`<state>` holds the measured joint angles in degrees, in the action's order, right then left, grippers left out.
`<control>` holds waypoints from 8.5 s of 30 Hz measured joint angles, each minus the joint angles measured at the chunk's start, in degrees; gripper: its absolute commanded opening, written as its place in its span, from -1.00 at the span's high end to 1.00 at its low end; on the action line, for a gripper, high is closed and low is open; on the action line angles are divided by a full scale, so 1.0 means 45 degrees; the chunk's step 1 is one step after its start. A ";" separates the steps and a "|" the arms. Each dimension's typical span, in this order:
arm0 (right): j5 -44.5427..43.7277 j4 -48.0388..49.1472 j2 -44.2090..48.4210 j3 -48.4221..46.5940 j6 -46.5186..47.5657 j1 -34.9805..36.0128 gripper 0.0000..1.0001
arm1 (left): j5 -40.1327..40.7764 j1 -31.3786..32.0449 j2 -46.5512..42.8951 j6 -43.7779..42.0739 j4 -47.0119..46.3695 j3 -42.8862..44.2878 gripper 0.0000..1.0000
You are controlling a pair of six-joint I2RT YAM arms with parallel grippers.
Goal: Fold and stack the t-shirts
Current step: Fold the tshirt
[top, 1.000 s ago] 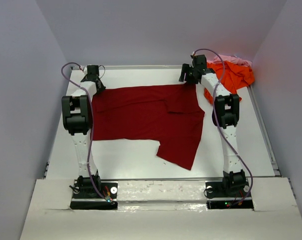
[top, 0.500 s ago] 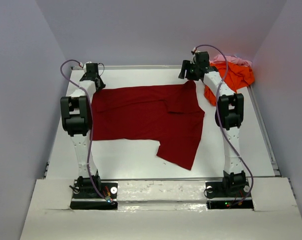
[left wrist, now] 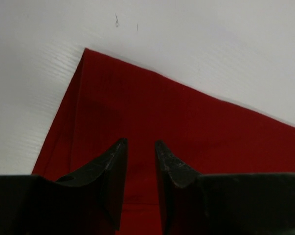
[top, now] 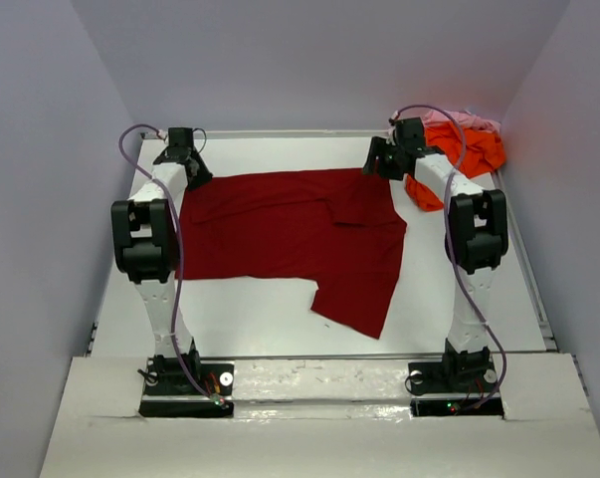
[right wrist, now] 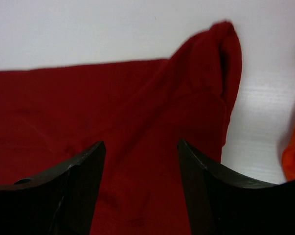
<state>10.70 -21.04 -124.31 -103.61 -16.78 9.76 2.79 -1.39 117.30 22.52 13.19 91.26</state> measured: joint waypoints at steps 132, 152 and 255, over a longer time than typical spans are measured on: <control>-0.8932 -0.1996 1.1239 1.3794 -0.9889 0.8111 1.00 | 0.2433 0.3784 -0.7732 0.1030 0.0510 -0.6615 0.17; -0.9364 -0.0865 1.1929 1.3284 -0.7961 0.8111 1.00 | 0.6800 0.3517 -0.9214 0.5746 0.3094 -0.9933 0.16; -0.8131 0.0602 1.2716 1.4076 -0.6887 0.8111 1.00 | 0.6343 0.1700 -0.6625 0.6397 0.1574 -1.0491 -0.40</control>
<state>-25.89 -18.33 -67.09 -40.27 -47.77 46.26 31.33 6.26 87.48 51.31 20.27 44.05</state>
